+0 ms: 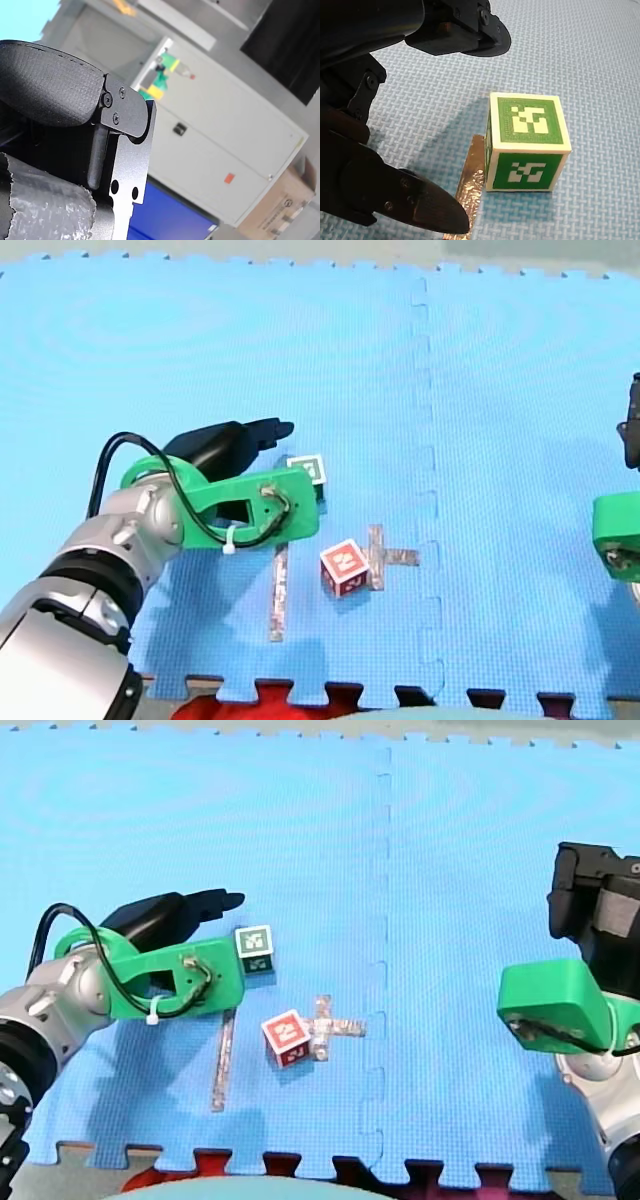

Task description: Stack cube left

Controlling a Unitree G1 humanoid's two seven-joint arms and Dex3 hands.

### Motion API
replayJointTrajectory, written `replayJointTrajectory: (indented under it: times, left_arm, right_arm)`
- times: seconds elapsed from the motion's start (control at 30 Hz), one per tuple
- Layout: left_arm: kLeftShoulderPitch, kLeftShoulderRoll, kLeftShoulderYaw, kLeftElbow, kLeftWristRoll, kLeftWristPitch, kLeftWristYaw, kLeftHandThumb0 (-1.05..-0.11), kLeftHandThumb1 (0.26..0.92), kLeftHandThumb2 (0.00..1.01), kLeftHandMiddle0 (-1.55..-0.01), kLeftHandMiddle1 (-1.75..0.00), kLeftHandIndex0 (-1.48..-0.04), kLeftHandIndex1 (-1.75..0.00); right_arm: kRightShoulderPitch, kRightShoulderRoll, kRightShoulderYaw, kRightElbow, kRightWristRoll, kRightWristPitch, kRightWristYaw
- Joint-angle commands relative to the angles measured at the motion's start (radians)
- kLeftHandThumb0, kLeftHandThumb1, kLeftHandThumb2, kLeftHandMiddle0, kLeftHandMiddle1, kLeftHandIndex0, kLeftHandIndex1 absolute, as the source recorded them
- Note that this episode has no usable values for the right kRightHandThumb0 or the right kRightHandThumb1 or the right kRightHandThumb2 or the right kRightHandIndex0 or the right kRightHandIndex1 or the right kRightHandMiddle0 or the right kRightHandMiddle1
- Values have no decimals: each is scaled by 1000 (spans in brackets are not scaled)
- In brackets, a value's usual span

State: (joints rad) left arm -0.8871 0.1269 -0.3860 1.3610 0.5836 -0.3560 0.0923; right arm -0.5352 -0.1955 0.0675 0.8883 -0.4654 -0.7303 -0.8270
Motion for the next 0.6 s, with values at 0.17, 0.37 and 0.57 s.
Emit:
replayJointTrajectory:
  times: [0.17, 0.37, 0.57]
  left_arm:
    - [-7, 13, 10, 3, -11, -23, -2, -866, 762, 10, -816, -1746, -430, -26]
    - [-5, 18, 16, 4, -16, -33, -8, -914, 770, 8, -843, -1746, -493, -39]
    - [-4, 21, 26, 3, -22, -49, -12, -930, 772, 4, -895, -1746, -678, -89]
  right_arm:
    - [-6, -1, -3, 12, 8, -3, 2]
    - [-14, 1, 0, 24, 4, -4, -5]
    - [-12, 3, 3, 20, -2, -2, -14]
